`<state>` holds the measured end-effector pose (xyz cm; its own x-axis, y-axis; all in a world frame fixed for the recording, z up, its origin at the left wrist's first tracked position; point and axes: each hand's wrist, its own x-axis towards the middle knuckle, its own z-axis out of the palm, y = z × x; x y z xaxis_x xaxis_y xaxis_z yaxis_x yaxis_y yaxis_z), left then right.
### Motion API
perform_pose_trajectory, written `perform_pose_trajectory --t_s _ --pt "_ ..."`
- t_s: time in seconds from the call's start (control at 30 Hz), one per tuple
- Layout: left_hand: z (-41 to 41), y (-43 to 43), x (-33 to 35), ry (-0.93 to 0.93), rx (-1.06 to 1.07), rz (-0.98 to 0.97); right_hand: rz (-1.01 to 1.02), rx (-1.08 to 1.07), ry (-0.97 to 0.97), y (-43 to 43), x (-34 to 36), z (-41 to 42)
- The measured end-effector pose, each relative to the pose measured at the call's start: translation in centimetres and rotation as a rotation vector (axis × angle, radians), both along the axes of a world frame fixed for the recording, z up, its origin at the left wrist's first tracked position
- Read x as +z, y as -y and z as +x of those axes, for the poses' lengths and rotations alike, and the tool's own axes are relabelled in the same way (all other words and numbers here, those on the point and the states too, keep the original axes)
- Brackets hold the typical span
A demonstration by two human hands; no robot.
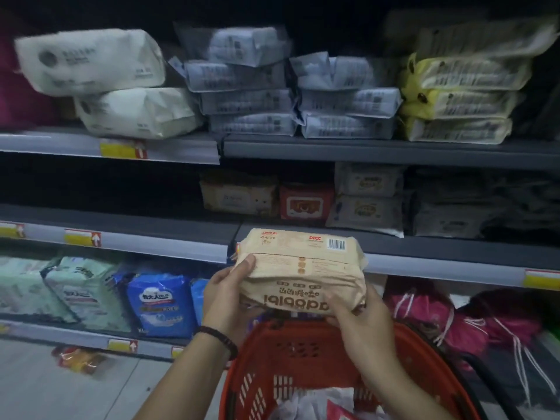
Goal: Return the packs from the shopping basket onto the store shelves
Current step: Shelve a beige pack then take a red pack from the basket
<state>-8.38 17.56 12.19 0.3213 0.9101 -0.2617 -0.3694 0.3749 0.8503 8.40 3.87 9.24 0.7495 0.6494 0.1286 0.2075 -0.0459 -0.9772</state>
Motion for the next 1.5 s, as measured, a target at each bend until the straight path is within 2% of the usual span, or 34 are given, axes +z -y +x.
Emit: perform_pose_trajectory --t_s 0.13,0.33,0.6,0.67,0.77,0.83,1.0,1.07,1.13,1.2,1.3,1.4,1.5 --pt "-1.1 -3.2 2.8 0.017 0.007 0.103 0.115 0.007 0.048 -4.0 2.4 -1.3" --pt "-2.9 -10.2 4.6 -0.054 0.106 0.262 0.132 0.025 0.151 -12.8 5.9 -2.3" --pt "-4.2 -16.2 2.3 -0.380 0.480 0.547 0.097 0.116 0.280 -20.0 4.0 -3.7" --pt "-4.3 -17.2 1.2 -0.597 0.520 0.593 0.072 0.120 0.369 -21.3 3.4 -3.7" --pt "-3.8 -18.3 -0.6 -1.056 0.511 0.513 -0.086 0.210 0.525 -22.2 2.4 -3.3" --pt "-3.4 -18.5 -1.0 -1.203 0.462 0.509 -0.190 0.280 0.608 -22.2 2.4 -2.4" --pt "-2.9 -17.7 -0.7 -1.236 0.484 0.540 -0.368 0.431 0.725 -19.7 4.6 -0.2" --pt "-2.6 -16.3 -0.3 -1.223 0.536 0.552 -0.392 0.465 0.782 -16.9 5.4 0.8" --pt "-2.0 -14.3 0.2 -1.251 0.527 0.644 -0.361 0.470 0.856 -13.4 5.3 2.3" --pt "-1.1 -12.2 0.6 -1.212 0.410 0.784 -0.318 0.477 0.891 -9.4 4.6 3.7" --pt "0.8 -7.7 1.0 -1.076 0.034 0.976 -0.401 0.491 0.832 -3.0 1.5 5.6" --pt "2.7 -2.2 1.5 -1.149 -0.422 1.072 -0.700 0.515 0.586 3.7 -3.4 8.0" --pt "4.5 2.7 1.5 -1.223 -0.852 1.136 -1.167 0.669 0.528 8.6 -8.0 9.6"
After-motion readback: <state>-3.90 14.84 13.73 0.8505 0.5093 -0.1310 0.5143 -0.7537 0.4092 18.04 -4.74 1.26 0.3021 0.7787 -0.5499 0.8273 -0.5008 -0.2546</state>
